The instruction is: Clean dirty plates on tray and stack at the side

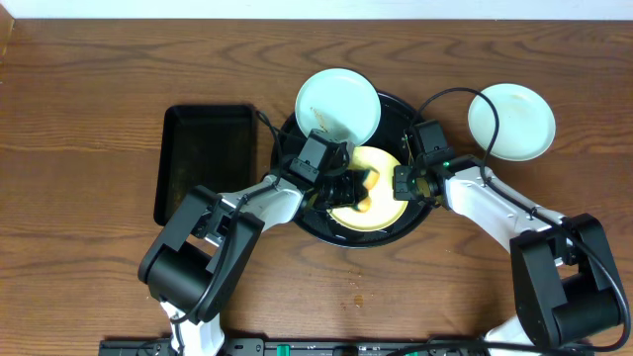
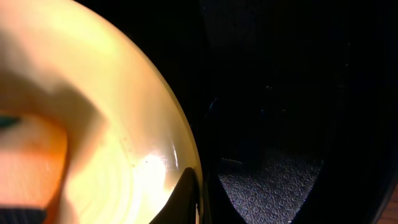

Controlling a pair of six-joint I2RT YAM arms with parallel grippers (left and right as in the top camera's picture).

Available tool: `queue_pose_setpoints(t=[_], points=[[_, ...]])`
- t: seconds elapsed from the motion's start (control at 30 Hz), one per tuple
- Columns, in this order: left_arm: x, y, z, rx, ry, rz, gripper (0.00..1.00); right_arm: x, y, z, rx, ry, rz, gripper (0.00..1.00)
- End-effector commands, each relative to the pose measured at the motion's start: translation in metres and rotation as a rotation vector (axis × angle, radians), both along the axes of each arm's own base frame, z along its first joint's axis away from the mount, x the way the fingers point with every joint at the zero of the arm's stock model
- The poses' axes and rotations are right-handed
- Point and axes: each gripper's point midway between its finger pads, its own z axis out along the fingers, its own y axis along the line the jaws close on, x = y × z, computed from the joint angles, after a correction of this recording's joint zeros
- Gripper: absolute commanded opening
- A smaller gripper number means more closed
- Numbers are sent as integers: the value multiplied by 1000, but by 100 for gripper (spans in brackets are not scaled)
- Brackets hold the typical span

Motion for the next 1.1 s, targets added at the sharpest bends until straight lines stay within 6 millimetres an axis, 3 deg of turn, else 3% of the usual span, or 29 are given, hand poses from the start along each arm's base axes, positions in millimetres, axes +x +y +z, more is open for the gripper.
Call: queue_pose_setpoints(t=[0.0,0.27,0.5,0.7,0.77,0.9,1.0,1.07], points=[[-36,23,-43,124,102,-69,7,-11,-7,-14,-50,35,-9,1],[-17,58,-61,333,23,24,7,-11,-7,-14,-50,36,-9,1],[4,84,-63,423,-26,110,7,-11,-7,-14,-50,35,-8,1],[23,85,-51,418,-85,124,8,-11,-7,-14,-51,35,-5,1],[30,76,-37,374,-107,119,8,-11,-7,-14,-51,35,-5,1],[41,54,24,226,-199,111,7,-11,-7,-14,-51,35,-5,1],[47,47,85,125,-297,145,7,-11,-7,-14,-51,34,-6,1],[47,48,136,58,-400,165,8,-10,-6,-14,-50,31,-5,2]])
